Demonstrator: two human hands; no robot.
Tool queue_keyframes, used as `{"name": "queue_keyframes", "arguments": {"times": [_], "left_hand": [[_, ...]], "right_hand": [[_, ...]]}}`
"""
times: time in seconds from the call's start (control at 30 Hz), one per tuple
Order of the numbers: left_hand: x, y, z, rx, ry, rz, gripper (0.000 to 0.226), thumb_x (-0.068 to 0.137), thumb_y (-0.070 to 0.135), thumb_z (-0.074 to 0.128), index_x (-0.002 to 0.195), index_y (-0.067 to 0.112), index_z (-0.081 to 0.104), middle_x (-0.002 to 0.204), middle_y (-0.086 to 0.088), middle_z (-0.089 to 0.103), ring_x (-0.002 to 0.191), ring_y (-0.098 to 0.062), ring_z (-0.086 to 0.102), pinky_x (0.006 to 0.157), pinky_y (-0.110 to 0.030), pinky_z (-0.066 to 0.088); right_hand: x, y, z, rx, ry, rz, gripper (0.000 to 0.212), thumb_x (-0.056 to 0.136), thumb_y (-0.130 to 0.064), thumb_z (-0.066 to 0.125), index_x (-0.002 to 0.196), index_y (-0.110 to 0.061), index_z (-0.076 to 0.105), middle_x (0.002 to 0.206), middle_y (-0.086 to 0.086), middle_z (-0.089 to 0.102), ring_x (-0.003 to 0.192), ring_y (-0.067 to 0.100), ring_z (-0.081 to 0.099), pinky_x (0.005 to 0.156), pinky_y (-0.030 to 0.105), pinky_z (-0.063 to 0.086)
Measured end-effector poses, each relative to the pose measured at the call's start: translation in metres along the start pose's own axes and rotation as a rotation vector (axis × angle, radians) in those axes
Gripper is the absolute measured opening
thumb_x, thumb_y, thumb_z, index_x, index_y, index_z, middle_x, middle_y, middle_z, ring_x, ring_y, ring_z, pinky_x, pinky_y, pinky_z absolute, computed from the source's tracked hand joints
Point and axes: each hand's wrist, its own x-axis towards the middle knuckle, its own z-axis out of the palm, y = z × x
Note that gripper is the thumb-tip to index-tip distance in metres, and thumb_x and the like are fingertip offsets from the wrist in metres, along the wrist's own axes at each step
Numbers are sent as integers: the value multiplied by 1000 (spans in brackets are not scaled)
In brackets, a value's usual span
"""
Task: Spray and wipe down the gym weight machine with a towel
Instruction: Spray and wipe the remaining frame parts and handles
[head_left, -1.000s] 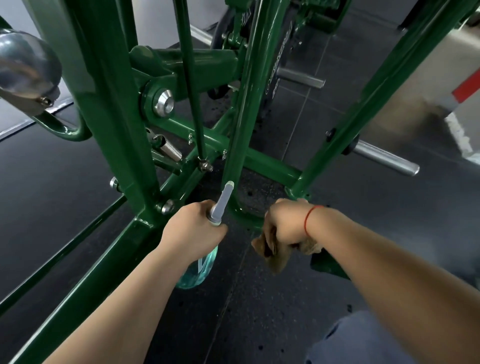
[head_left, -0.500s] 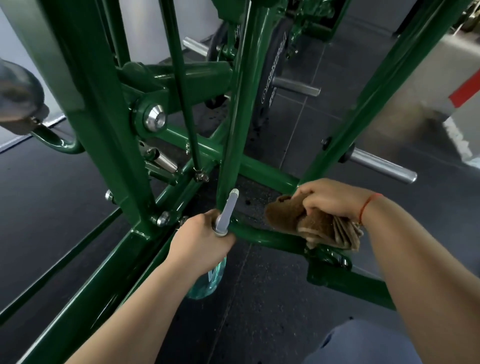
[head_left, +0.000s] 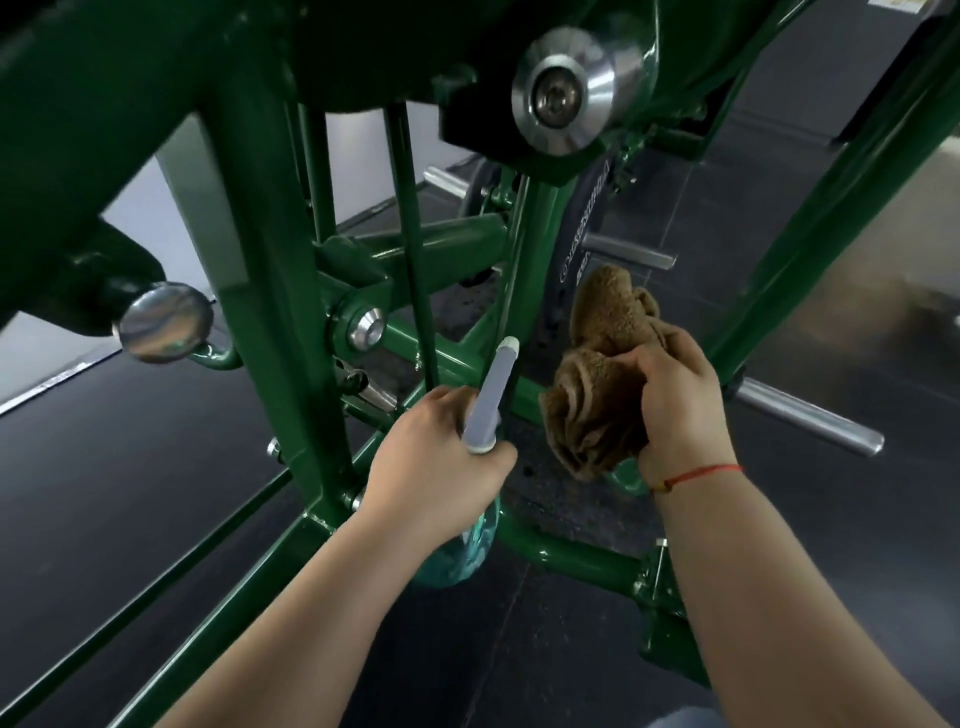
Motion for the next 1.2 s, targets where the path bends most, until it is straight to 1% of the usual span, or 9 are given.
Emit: {"name": "queue_keyframes", "arguments": {"times": [0.2,0.33,0.47,0.6,0.7,0.83,0.93,1.1,1.2], "left_hand": [[13,31,-13,-77,61,15,19,79,17,65,67,17,50,61,6,47,58,-21,45,57,-38,40],[10,29,-19,-131,117,-34,28,79,14,66,61,25,47,53,9,42,51,-19,39,54,-36,35],[-5,7,-19,-144,130,-102,8,82,14,68,86,13,62,56,4,46,50,-19,40,53,-37,37],[-16,-3,-15,-151,107,-161,14,83,14,66,89,27,64,54,11,55,45,-16,40,51,-32,37],[-19,-6,-13,-163,99,-183,18,83,14,65,88,31,64,58,11,58,42,-14,40,49,-30,39],[-18,-10,-16,-158,114,-187,17,84,14,66,87,30,63,71,-6,65,45,-14,42,48,-29,40],[-20,-16,-16,-170,119,-181,12,84,13,67,89,24,64,76,-7,66,49,-17,42,53,-33,40],[-28,-27,-15,-168,92,-195,19,82,10,64,74,26,58,53,9,48,44,-14,36,51,-31,35],[-30,-33,-17,-141,99,-208,15,81,14,65,82,29,63,56,13,52,43,-12,39,52,-30,37]], "right_hand": [[-3,-14,25,30,116,-364,40,77,-26,65,114,-40,61,129,4,56,117,21,60,102,47,52],[4,-17,57,-221,-49,-651,64,93,-25,63,152,-29,37,153,6,29,137,-2,36,119,28,32],[10,14,78,-622,3,-839,87,94,-30,64,161,-26,9,163,24,6,150,41,19,122,55,23],[-2,64,60,-707,-90,-609,89,95,-25,66,161,-20,7,160,25,12,145,43,27,121,47,26],[5,65,40,-623,-221,-293,71,91,-25,67,154,-18,35,150,12,36,132,29,47,110,31,37],[9,3,42,-179,-103,-306,48,71,-26,60,118,-21,65,118,9,66,107,26,64,97,46,53],[18,-54,58,18,-208,-324,36,91,-9,50,123,-23,60,108,4,69,95,18,67,80,29,59],[49,-67,72,-364,-280,-160,25,83,-3,52,101,-17,62,76,3,61,53,3,62,54,16,49],[47,-19,66,-478,-276,-34,35,83,5,50,105,-15,69,86,7,67,71,18,64,72,28,57]]}}
